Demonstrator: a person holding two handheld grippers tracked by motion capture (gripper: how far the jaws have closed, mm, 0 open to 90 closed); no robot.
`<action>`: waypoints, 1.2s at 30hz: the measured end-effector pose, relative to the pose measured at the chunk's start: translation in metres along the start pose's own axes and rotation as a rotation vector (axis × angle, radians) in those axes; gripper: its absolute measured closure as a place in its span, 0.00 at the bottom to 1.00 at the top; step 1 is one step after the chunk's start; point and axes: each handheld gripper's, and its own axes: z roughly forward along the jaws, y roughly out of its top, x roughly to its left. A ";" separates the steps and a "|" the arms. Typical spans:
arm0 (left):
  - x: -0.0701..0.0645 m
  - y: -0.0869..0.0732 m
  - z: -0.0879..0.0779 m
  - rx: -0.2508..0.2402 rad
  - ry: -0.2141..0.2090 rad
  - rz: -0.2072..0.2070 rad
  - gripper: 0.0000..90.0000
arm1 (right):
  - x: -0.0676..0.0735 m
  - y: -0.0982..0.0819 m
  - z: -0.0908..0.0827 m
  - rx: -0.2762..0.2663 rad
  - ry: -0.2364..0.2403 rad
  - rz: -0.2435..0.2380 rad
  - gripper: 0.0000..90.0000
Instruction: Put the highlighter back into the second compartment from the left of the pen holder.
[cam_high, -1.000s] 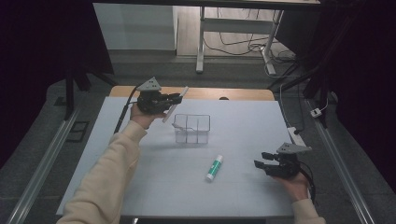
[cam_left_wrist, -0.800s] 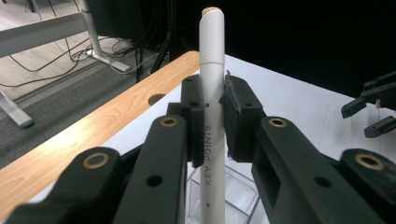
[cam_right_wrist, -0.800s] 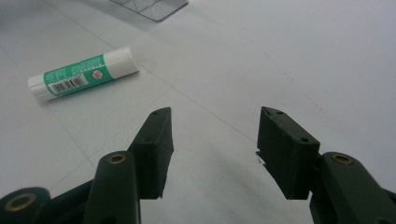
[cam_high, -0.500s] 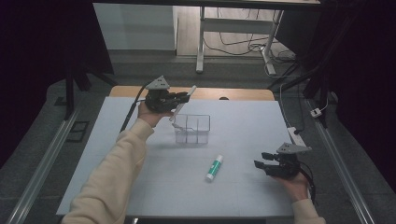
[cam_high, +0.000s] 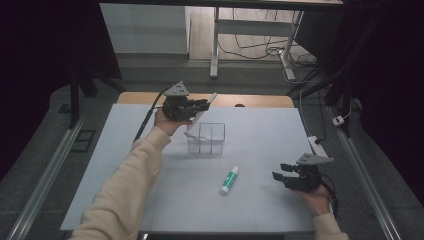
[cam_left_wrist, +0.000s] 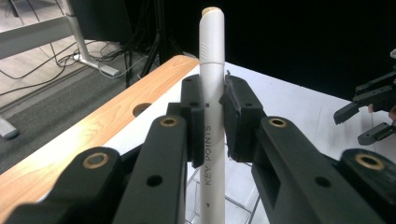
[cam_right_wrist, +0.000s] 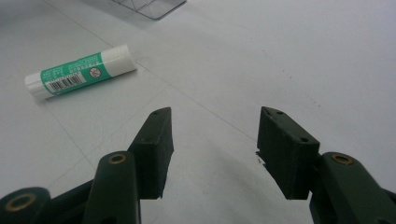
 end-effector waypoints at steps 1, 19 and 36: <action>0.000 0.000 0.001 -0.001 0.000 0.001 0.88 | 0.000 0.000 0.000 -0.001 0.001 -0.001 0.50; -0.005 -0.003 0.026 -0.037 -0.033 -0.003 0.88 | 0.000 0.000 -0.002 -0.004 0.004 0.002 0.50; -0.004 -0.007 0.038 -0.039 -0.053 -0.012 0.79 | -0.001 -0.001 -0.003 -0.008 0.002 0.004 0.50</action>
